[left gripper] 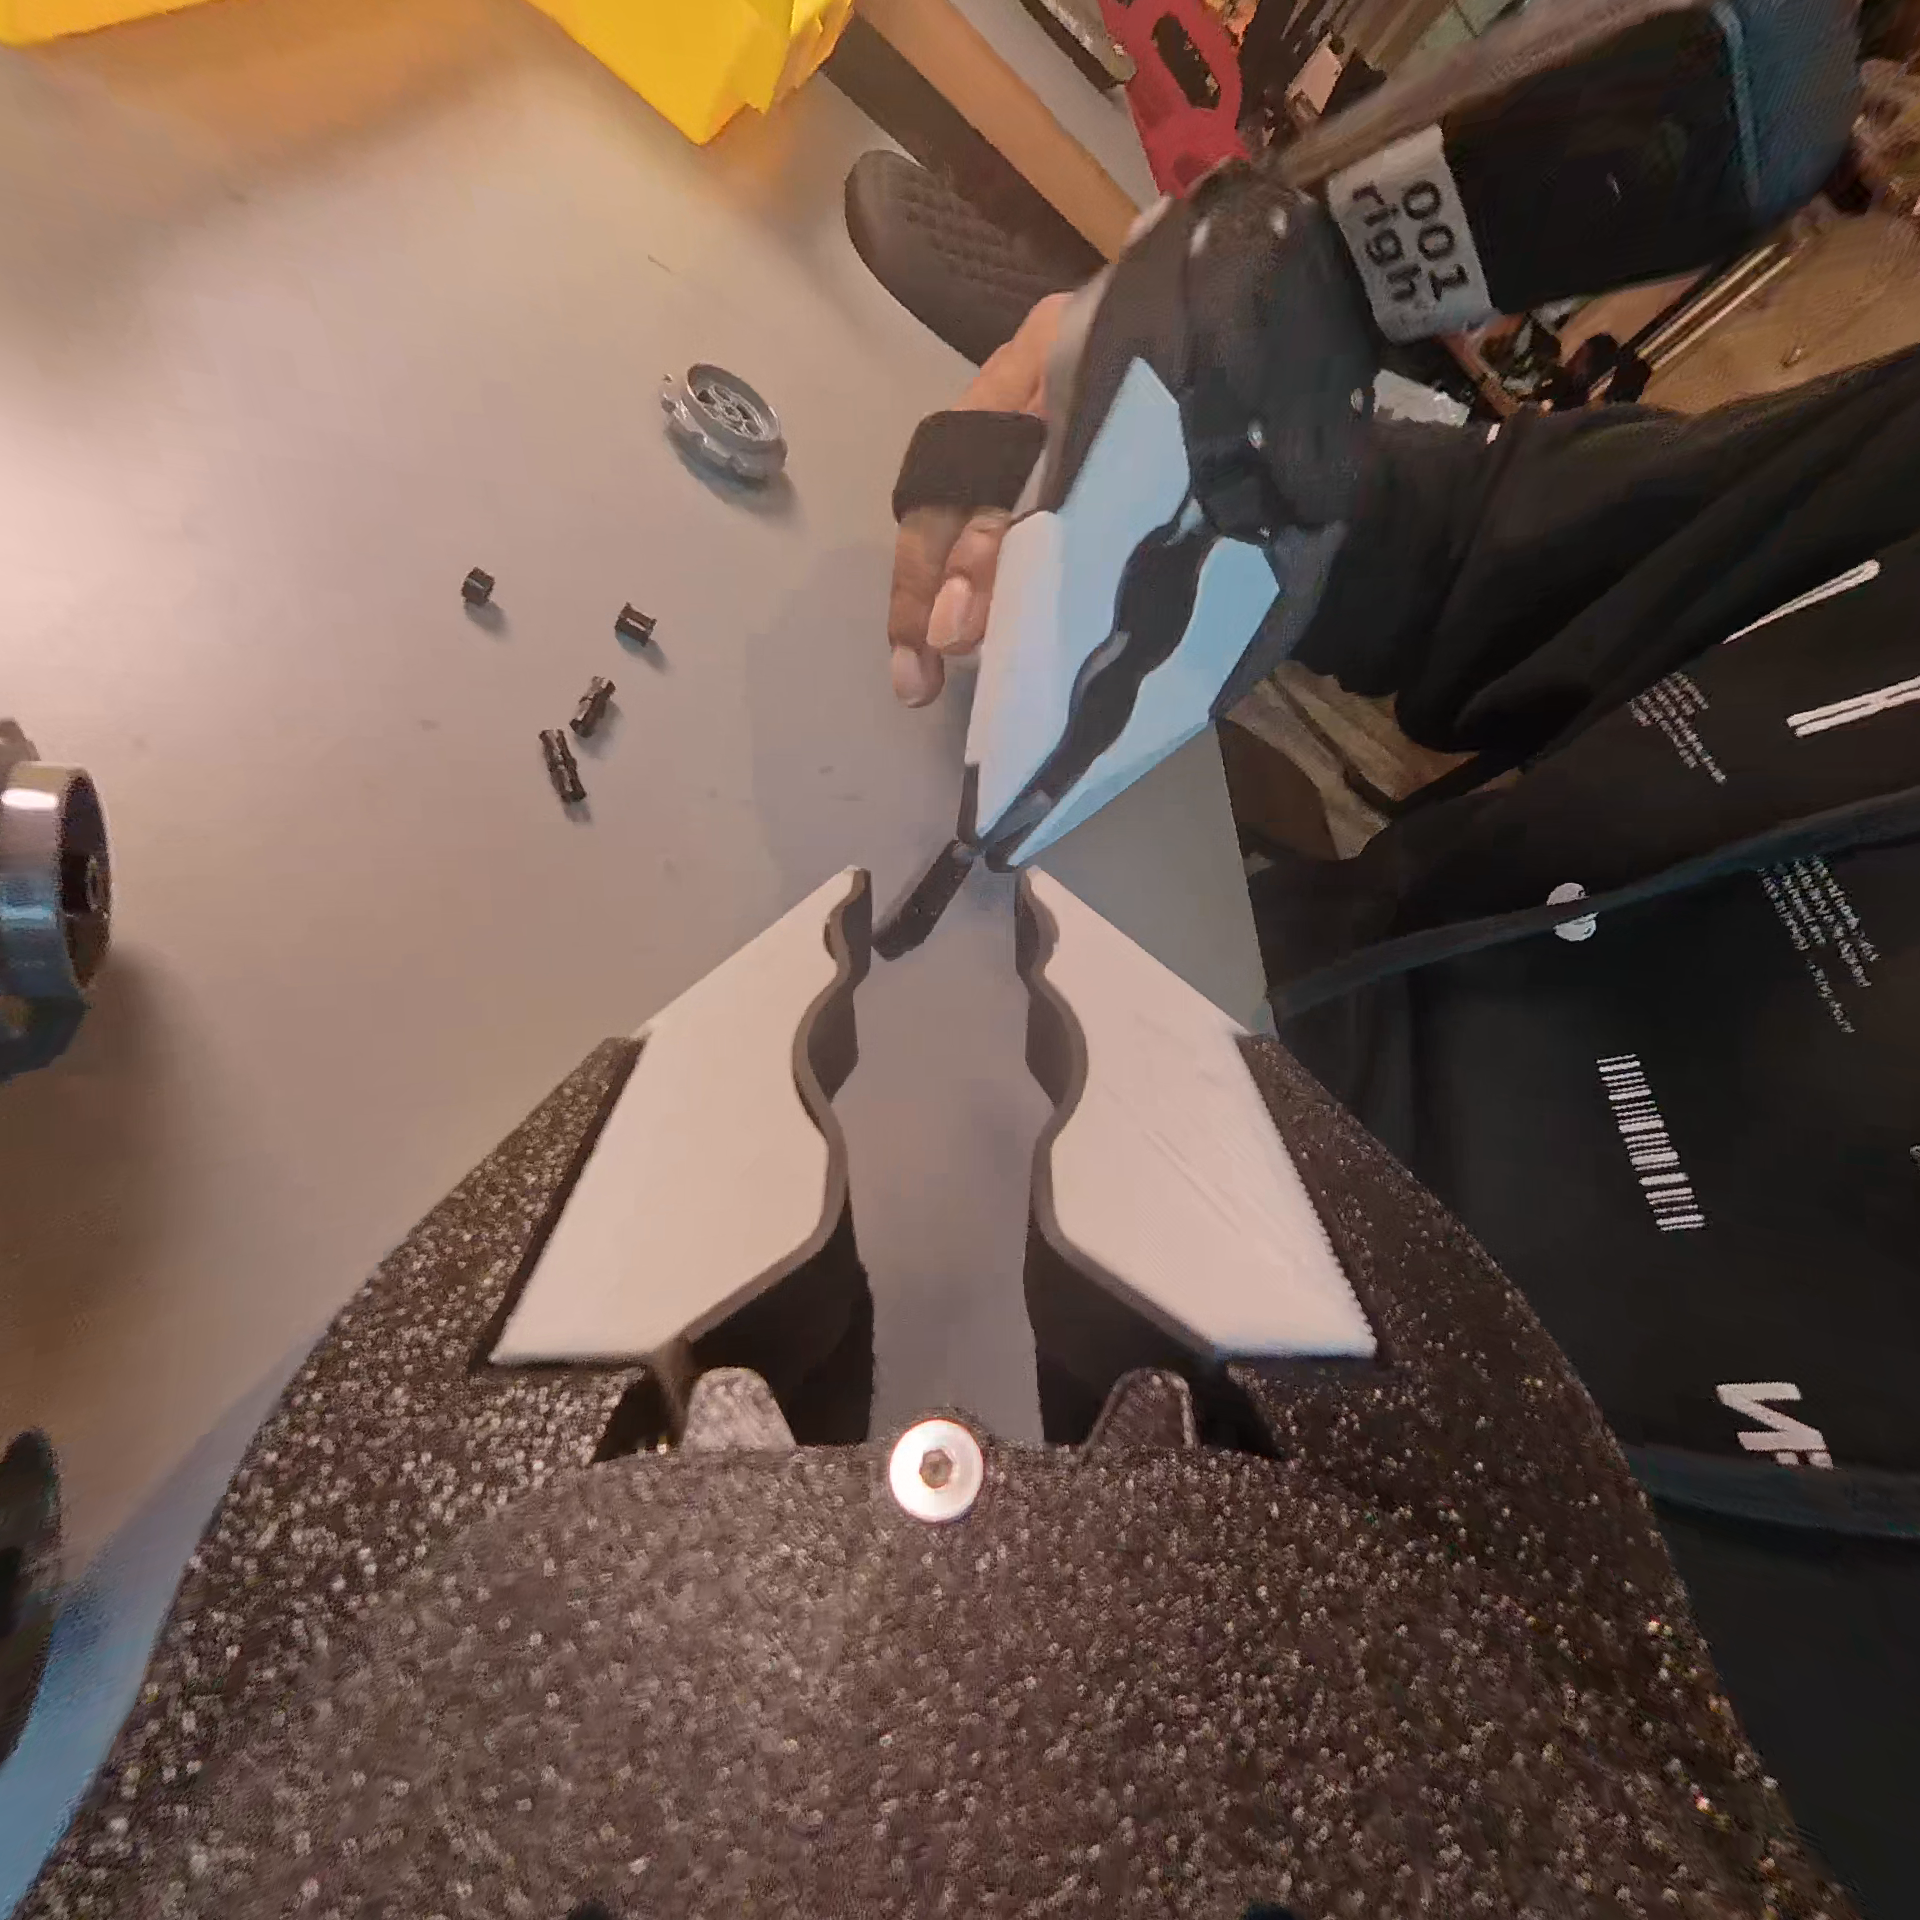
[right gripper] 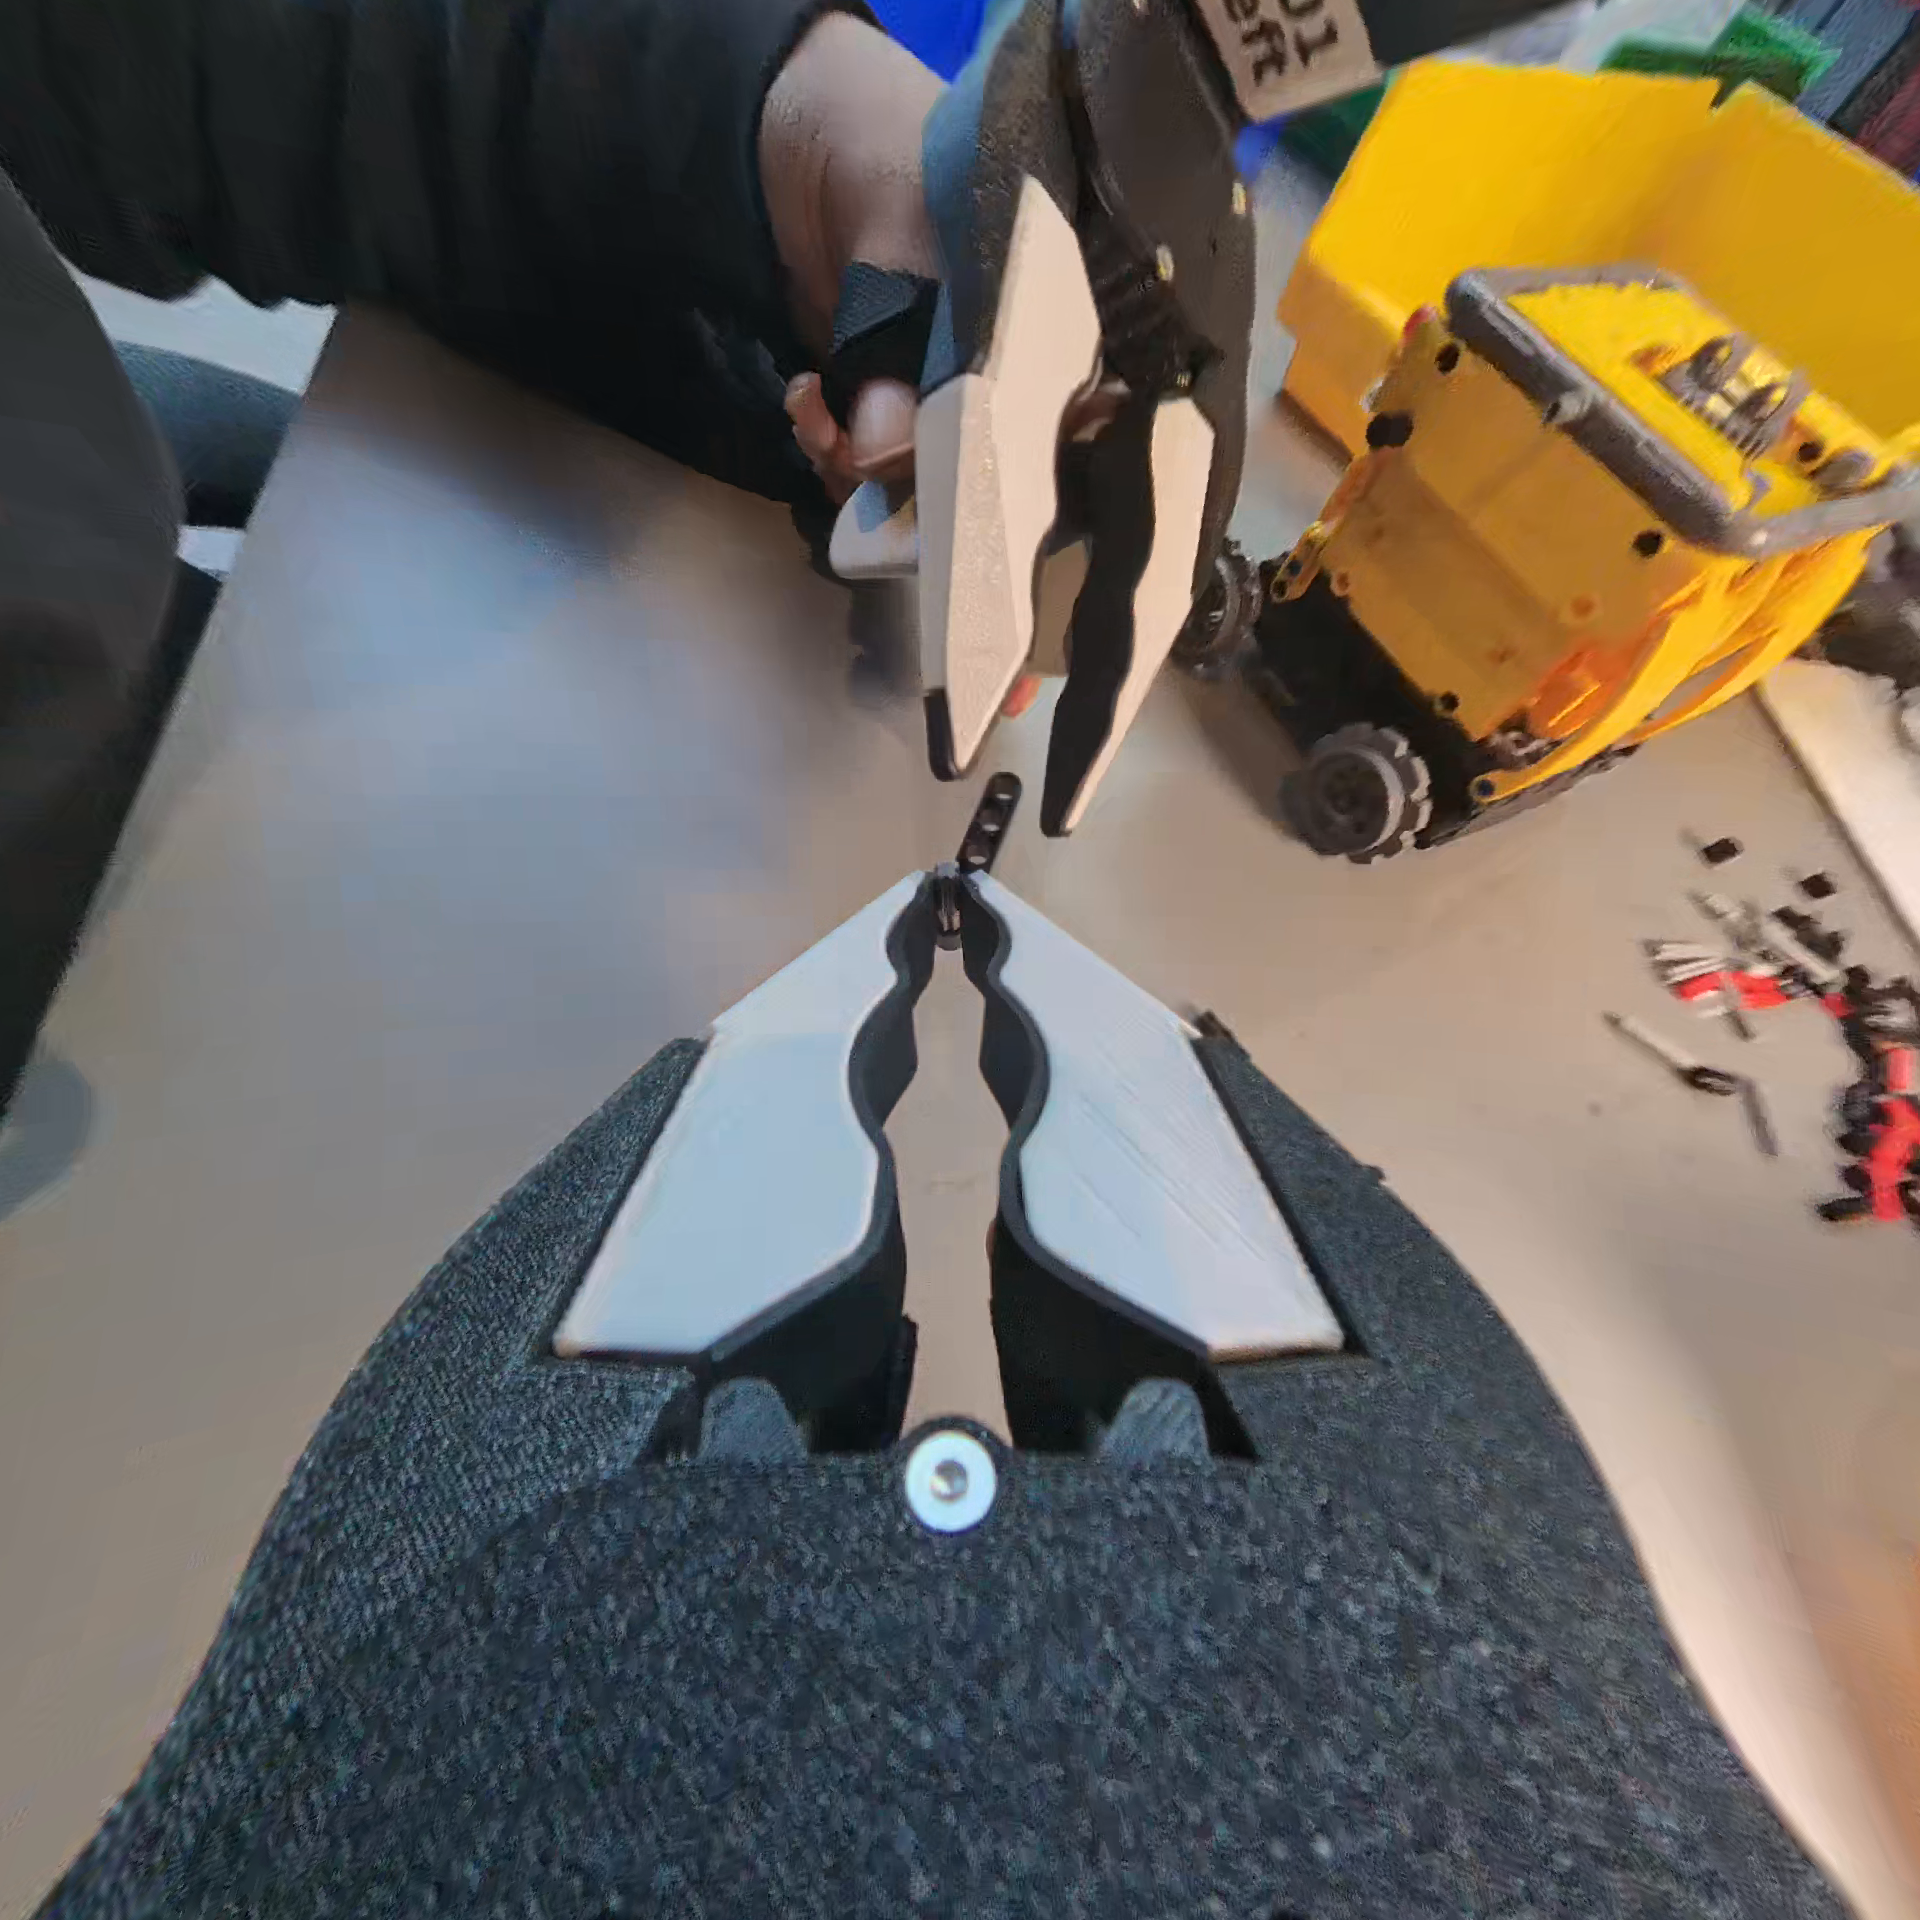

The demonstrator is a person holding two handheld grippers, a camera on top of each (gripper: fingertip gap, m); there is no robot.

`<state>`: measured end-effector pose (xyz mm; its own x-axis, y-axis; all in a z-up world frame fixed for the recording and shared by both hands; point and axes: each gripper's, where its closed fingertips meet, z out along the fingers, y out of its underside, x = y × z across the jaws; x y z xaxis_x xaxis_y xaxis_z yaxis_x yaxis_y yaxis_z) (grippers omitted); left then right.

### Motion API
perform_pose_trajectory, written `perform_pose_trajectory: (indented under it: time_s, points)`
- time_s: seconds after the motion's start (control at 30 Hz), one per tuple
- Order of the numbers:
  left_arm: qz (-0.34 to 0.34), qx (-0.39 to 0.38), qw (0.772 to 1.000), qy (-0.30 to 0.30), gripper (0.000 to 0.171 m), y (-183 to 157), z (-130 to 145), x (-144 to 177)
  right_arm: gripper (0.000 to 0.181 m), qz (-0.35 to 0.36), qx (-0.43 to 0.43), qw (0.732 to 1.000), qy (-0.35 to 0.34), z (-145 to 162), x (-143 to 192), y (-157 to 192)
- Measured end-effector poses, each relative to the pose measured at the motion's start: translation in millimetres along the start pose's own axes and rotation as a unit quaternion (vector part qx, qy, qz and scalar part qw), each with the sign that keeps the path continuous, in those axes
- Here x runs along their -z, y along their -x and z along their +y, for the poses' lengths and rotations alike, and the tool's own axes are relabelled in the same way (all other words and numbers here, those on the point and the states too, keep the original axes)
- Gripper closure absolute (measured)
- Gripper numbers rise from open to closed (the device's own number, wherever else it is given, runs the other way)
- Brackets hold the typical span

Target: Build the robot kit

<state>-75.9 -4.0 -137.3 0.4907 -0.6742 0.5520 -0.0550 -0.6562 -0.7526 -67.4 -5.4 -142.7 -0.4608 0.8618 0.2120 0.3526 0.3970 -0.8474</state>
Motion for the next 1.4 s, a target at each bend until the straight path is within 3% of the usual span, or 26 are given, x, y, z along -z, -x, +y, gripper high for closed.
perform_pose_trajectory:
  time_s: [0.13,0.23,0.3,0.4,1.4]
  points:
    - [-0.037,-0.101,0.993,0.053,0.145,-1,13,-7,0.177,-0.047,-0.027,0.998,0.035,14,-3,3]
    - [-0.095,-0.202,0.966,0.128,0.146,11,32,-18,0.177,-0.088,-0.031,0.995,0.045,18,-6,9]
    - [-0.128,-0.231,0.950,0.168,0.152,22,43,-22,0.177,-0.106,-0.038,0.992,0.059,23,-8,10]
    - [-0.124,-0.233,0.949,0.172,0.165,22,45,-23,0.177,-0.115,-0.039,0.989,0.082,32,-12,10]
    - [-0.133,-0.241,0.946,0.174,0.166,24,46,-21,0.175,-0.117,-0.032,0.985,0.119,34,-10,3]
